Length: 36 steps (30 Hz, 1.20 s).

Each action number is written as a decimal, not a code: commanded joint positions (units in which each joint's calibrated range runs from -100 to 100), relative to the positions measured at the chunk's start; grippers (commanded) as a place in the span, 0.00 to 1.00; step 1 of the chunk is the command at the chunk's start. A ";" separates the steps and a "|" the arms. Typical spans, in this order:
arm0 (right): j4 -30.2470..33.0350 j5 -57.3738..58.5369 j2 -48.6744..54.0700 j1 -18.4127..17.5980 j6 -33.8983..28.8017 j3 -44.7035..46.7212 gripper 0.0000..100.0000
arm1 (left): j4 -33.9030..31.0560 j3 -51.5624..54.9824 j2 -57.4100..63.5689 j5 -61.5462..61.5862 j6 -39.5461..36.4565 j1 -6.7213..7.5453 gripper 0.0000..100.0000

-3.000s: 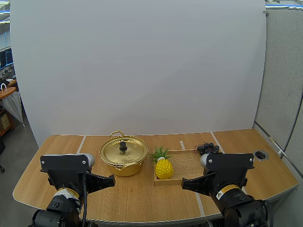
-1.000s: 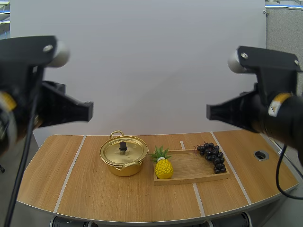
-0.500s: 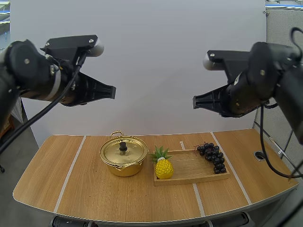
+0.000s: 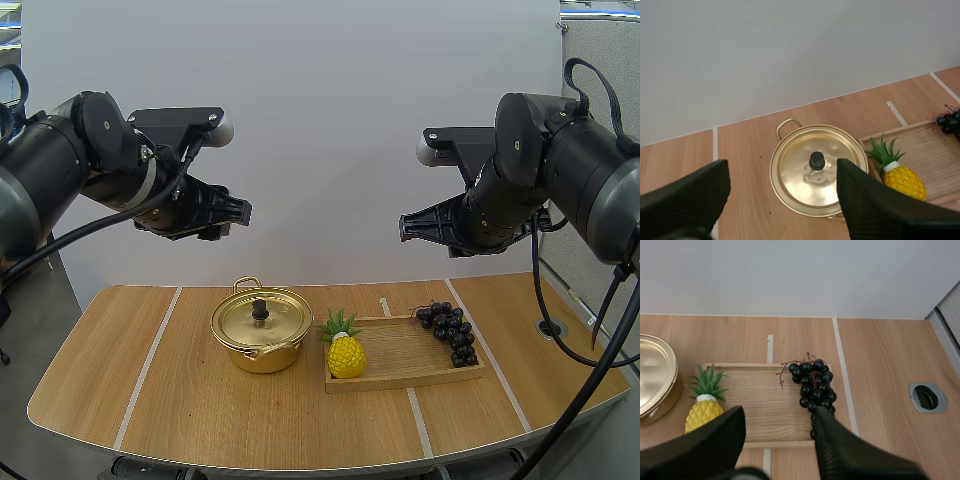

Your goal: Open the pot, put the grape inside, and close it

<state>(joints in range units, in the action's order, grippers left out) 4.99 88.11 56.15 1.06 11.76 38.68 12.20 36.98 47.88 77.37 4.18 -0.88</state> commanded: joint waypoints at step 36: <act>0.47 -6.06 0.35 0.03 0.59 -0.73 1.00 | 9.64 -12.84 -46.34 5.14 29.53 0.34 1.00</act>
<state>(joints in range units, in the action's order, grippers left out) 5.02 84.11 56.15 1.06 12.04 38.68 20.94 24.68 2.89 82.05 33.15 -0.90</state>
